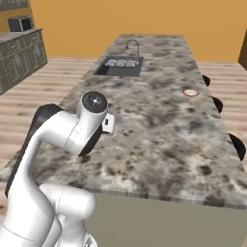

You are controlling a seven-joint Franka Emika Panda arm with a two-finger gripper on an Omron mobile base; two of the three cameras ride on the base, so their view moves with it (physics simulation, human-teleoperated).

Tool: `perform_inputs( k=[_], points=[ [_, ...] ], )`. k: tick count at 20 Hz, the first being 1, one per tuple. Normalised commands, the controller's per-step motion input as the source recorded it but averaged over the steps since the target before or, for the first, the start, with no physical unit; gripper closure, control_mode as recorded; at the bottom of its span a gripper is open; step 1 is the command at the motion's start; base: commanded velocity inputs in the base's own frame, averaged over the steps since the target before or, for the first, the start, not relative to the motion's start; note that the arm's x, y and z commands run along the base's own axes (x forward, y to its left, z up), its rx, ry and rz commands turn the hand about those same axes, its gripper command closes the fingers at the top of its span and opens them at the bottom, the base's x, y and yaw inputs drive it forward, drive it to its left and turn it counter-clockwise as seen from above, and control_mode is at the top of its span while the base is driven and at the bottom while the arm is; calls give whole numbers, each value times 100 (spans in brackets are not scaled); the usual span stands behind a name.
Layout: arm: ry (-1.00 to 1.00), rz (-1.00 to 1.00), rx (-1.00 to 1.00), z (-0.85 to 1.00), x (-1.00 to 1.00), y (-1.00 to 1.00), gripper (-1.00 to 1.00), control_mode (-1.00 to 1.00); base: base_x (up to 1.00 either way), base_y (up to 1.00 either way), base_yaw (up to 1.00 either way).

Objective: Pick the cup of tea, navigate to the dining table, and place it on the saucer.

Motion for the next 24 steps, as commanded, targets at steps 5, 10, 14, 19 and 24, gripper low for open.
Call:
perform_inputs(
  k=[5,10,14,19,24],
  points=[
    [0,0,0,0,0,0,100,100,13,-100,-6],
    [0,0,0,0,0,0,100,100,-7,-100,-14],
    [0,0,0,0,0,0,100,100,-9,-100,-21],
    [0,0,0,0,0,0,100,100,1,-100,-13],
    [0,0,0,0,0,0,100,100,16,-100,-13]
  ],
)
